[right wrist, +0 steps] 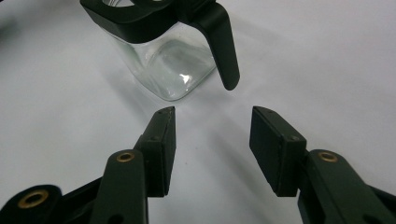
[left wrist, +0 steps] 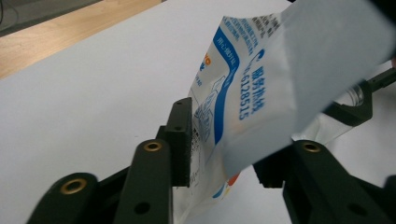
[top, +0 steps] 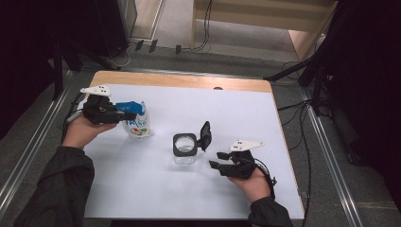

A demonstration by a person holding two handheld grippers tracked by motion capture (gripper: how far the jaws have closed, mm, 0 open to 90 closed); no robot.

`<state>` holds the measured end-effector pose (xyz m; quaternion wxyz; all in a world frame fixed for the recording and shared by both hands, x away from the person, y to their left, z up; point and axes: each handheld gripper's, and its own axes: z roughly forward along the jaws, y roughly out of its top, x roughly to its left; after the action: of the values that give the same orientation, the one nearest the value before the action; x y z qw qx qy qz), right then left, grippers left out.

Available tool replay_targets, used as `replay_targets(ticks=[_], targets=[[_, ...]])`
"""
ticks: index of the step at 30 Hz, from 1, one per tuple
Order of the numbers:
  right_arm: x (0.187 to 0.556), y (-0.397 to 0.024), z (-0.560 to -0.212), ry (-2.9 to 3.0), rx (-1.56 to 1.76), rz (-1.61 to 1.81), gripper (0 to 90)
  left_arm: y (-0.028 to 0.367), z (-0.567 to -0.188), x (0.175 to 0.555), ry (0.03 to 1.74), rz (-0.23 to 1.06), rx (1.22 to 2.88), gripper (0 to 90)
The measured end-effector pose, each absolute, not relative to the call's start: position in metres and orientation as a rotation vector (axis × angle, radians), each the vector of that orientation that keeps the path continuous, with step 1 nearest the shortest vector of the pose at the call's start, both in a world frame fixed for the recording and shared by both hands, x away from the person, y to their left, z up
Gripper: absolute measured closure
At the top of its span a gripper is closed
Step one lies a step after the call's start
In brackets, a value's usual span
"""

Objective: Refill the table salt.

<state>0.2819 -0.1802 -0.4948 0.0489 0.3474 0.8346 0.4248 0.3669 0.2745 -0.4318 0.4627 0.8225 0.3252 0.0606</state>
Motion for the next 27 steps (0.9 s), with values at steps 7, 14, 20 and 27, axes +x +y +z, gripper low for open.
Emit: replay_targets(ticks=[7,14,20,27], targets=[[0.280,-0.180,-0.496,2.548,1.049,1.292,52.6,0.278,-0.438,0.372,0.753,0.108,2.044,73.9],[0.275,-0.180,-0.491,2.544,1.030,1.325,54.8,0.271,-0.433,0.369,0.793,0.121,2.068,86.0],[0.265,-0.170,-0.482,2.553,0.967,1.369,55.9,0.264,-0.426,0.365,0.856,0.113,2.057,88.2],[0.255,-0.155,-0.475,2.581,0.892,1.396,59.1,0.262,-0.412,0.357,0.899,0.095,2.007,89.6]])
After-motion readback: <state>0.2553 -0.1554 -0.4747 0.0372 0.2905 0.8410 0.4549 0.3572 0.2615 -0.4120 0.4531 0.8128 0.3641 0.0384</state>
